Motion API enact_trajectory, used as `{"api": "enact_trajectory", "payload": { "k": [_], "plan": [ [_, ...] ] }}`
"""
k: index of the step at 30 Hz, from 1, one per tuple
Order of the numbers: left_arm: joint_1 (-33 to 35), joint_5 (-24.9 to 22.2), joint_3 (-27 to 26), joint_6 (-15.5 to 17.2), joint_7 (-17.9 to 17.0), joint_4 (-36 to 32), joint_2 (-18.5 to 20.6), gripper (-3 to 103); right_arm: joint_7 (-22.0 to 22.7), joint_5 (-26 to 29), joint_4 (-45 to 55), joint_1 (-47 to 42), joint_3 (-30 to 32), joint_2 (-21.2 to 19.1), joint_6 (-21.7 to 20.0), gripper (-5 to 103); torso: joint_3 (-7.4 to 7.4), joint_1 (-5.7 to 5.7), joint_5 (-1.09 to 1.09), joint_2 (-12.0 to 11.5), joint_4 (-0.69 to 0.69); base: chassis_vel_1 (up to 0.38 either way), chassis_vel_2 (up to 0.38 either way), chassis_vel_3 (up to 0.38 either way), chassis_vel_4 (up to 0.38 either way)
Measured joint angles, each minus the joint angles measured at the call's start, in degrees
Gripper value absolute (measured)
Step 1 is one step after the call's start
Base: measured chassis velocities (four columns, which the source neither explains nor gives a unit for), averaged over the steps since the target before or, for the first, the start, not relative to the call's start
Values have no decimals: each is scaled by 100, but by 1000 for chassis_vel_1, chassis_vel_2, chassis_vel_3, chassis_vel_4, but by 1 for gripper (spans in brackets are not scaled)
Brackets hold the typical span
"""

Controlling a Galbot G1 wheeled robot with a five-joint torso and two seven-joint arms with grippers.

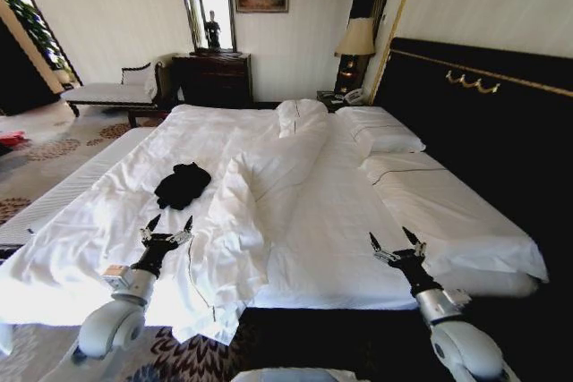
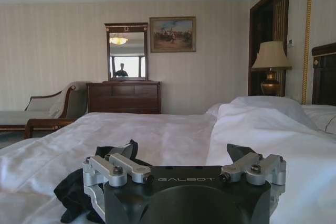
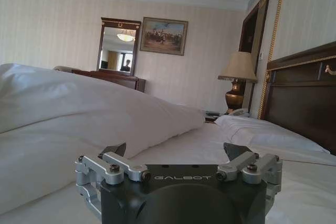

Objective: Fold the clothes on the bed.

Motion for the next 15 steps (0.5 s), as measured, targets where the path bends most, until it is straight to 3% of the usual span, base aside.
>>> {"api": "enact_trajectory", "payload": {
  "k": [9,15],
  "plan": [
    [6,-1,-4,-3,4,9,-24,100,55,39,-54,68,17,-7,-34,100,1,1,-1,-1,-1,-144,167,141,-161],
    [5,-11,-5,-5,4,42,-30,100,102,7,-68,73,15,9,-41,100,1,1,-2,-1,-1,-11,169,30,-158]
  ]
}}
